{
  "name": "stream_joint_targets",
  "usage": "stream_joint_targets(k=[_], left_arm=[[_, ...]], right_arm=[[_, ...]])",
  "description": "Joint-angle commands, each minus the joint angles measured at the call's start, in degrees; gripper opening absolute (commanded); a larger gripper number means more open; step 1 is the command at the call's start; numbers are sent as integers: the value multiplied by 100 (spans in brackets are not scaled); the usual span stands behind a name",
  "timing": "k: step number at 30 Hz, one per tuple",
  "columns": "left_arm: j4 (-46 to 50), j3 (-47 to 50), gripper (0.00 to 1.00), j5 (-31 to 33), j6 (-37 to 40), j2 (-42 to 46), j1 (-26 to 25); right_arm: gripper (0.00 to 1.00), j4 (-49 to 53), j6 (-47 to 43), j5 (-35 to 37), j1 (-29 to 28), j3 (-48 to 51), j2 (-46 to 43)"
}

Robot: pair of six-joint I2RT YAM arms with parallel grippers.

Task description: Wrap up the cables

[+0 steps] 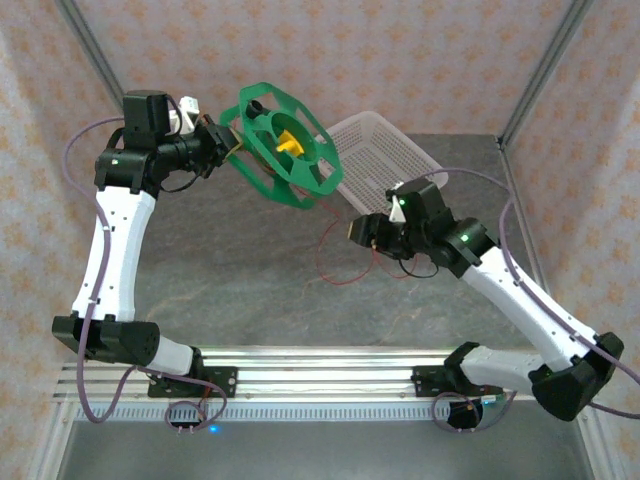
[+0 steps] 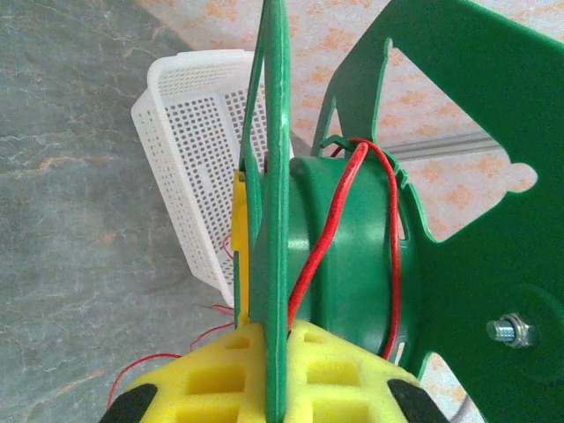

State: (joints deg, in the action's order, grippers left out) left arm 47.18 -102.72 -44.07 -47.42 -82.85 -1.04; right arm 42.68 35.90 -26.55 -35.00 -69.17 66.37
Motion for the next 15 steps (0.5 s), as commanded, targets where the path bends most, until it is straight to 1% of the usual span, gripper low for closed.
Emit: stream_joint_targets(k=[1, 6, 10, 15], left_arm=[[-214, -240, 0, -119, 77, 233, 16], [-234, -240, 0, -137, 68, 259, 16], [-295, -193, 0, -158, 32, 283, 16], [-314, -185, 0, -176, 19, 295, 16]], right_arm=[[53, 515, -10, 148, 200, -283, 313], [54, 496, -202, 144, 440, -400, 758], [53, 250, -258, -143, 603, -452, 1166], [52, 35, -249, -243, 648, -548, 1587]])
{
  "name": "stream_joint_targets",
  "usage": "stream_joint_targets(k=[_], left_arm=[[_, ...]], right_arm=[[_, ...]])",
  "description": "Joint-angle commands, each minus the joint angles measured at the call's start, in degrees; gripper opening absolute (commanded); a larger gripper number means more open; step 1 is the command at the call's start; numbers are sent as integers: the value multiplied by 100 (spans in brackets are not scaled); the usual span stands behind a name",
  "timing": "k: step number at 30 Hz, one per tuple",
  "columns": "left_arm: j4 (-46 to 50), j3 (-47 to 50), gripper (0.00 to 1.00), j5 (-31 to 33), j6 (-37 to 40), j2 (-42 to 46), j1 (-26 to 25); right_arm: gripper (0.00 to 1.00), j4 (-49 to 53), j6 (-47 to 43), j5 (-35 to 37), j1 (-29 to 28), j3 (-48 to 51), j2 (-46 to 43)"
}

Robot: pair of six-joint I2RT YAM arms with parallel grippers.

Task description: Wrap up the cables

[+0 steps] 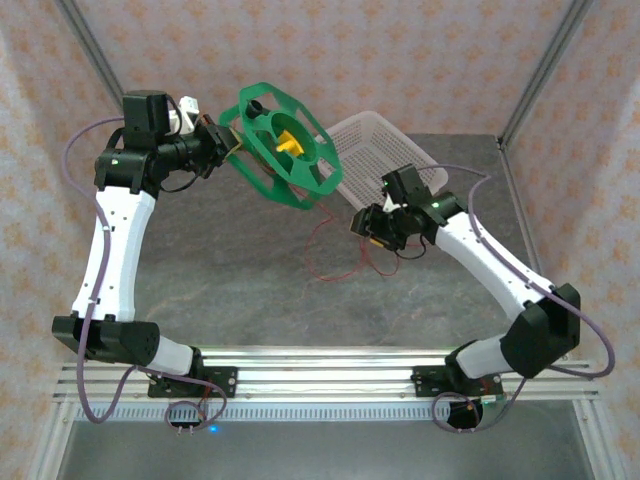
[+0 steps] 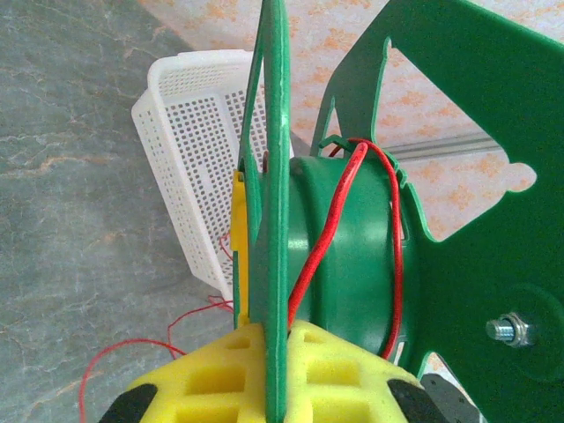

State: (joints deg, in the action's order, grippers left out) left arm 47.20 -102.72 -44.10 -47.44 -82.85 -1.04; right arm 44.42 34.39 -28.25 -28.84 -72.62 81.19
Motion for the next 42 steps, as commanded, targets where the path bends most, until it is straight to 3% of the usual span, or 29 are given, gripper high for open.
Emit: stream_joint_targets(k=[1, 8, 14, 24, 31, 32, 37, 42], left_arm=[[-325, -192, 0, -178, 22, 301, 16], [-357, -159, 0, -205, 0, 322, 16], [-429, -75, 0, -222, -25, 364, 16], [-431, -45, 0, -239, -13, 402, 17], [-465, -3, 0, -256, -18, 429, 25], [-468, 3, 0, -274, -16, 433, 20], [-358, -100, 0, -504, 133, 483, 25], [112, -266, 0, -905, 783, 620, 24]], right_arm=[[51, -121, -118, -44, 68, -225, 187], [44, -344, -129, -195, 359, -231, 537], [31, -277, -227, -205, 372, -570, 882], [29, 74, -494, -79, 408, -1180, 1312], [5, 80, -559, -272, 422, -1279, 1453], [0, 88, -577, -232, 430, -1282, 1463], [0, 414, -817, 655, 583, -1532, 1531], [0, 318, -713, 1451, 1055, -1527, 1386]])
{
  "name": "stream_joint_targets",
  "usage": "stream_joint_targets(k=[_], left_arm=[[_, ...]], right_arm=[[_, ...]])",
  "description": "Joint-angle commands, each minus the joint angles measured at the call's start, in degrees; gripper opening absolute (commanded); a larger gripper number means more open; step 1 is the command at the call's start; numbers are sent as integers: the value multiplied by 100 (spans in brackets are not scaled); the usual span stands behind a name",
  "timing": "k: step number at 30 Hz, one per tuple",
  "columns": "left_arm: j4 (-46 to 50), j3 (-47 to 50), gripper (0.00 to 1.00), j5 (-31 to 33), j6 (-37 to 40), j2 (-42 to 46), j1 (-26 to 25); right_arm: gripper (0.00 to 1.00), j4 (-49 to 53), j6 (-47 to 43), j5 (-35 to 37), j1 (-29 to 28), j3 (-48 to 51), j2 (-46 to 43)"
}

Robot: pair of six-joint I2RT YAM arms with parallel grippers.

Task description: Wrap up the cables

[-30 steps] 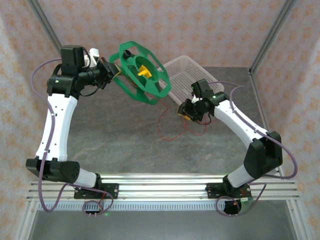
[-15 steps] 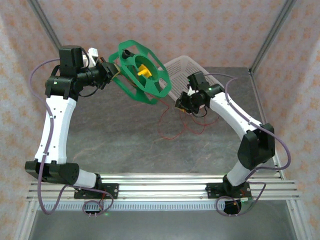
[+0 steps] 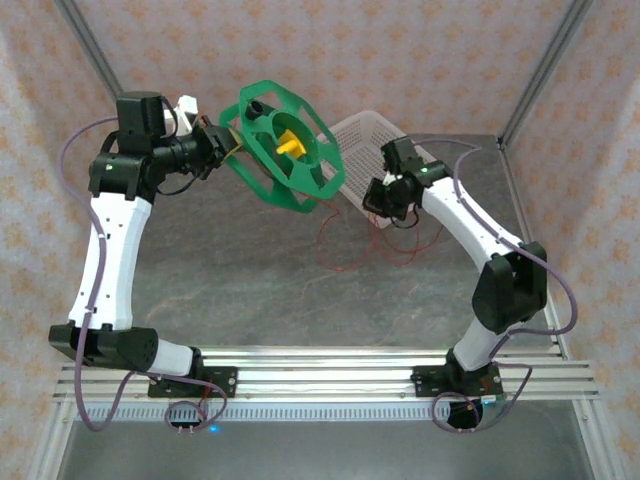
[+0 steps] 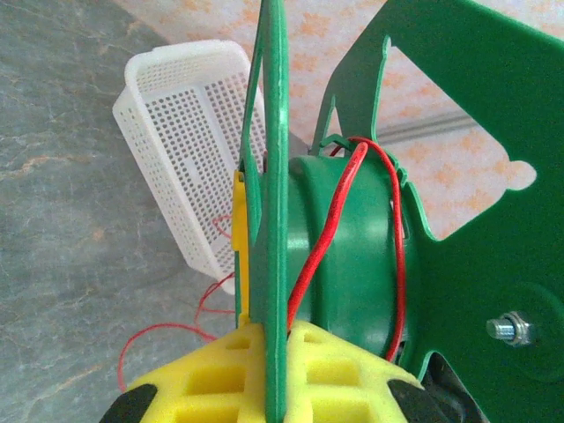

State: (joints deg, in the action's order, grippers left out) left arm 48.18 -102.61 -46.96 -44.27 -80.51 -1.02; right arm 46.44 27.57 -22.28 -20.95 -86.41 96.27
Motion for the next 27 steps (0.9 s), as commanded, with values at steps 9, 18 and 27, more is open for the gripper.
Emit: stream_joint_targets(k=[9, 18, 27], left_arm=[[689, -241, 0, -802, 1502, 687, -638], [1393, 31, 0, -372, 2501, 804, -1466], [1545, 445, 0, 243, 2831, 854, -2383]], right_arm=[[0, 258, 455, 2819, 460, -794, -11], [0, 220, 668, 3745, 473, -1438, 75], [0, 381, 701, 3859, 467, -2254, 301]])
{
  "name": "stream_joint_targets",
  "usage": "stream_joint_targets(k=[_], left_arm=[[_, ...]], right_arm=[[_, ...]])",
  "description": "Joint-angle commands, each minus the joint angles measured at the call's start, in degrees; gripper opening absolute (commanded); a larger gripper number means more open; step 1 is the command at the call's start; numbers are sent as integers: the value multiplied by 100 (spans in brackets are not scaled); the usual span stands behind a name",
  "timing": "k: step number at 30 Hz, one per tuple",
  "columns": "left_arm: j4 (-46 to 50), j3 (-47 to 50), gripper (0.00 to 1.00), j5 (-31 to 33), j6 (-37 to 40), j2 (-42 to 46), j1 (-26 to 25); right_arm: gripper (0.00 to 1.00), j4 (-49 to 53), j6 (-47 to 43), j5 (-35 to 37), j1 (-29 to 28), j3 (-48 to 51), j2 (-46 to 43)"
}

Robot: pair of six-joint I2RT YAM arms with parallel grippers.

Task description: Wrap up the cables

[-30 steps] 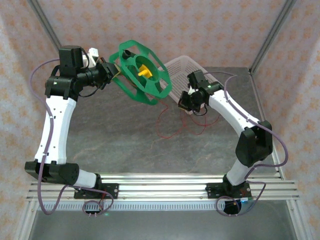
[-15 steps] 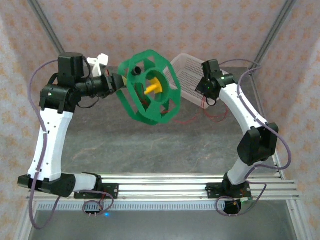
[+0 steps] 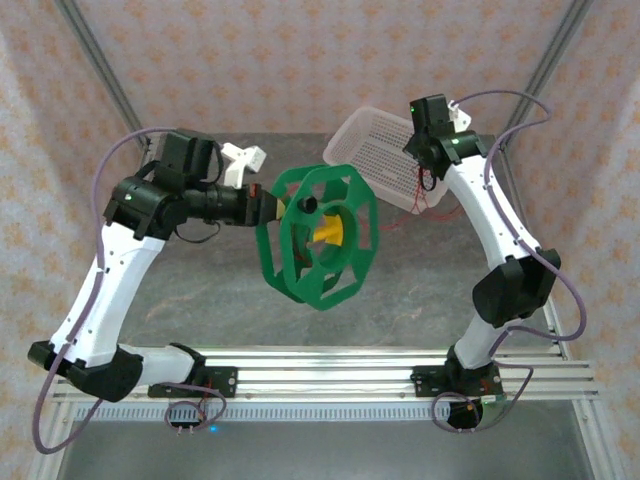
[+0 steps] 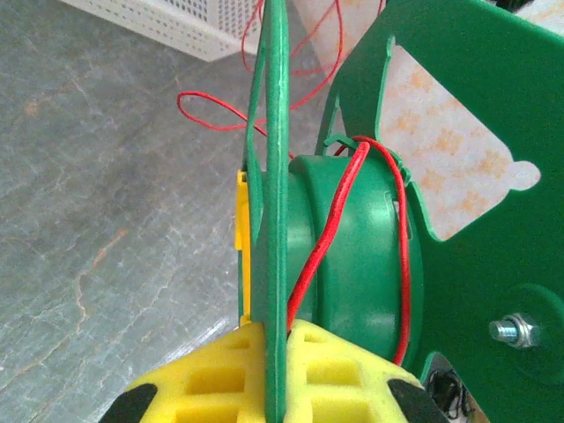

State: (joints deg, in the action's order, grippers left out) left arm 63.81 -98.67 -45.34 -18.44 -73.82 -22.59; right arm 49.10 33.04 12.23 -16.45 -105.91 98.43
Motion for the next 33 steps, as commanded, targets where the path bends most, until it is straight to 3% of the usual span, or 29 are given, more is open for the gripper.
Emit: stream_joint_targets(k=[1, 16, 24, 33], left_arm=[[-10, 88, 0, 150, 282, 177, -297], [-392, 804, 0, 2193, 481, -30, -1403], [-395, 1026, 0, 3417, 423, -412, -1617], [265, 184, 0, 4923, 249, -1469, -1631]], right_arm=[[0, 116, 151, 414, 14, -357, 80], [0, 42, 626, 92, 19, -1990, 377], [0, -225, 1202, -851, 25, -2540, 415], [0, -432, 1636, -1836, -134, -3129, 396]])
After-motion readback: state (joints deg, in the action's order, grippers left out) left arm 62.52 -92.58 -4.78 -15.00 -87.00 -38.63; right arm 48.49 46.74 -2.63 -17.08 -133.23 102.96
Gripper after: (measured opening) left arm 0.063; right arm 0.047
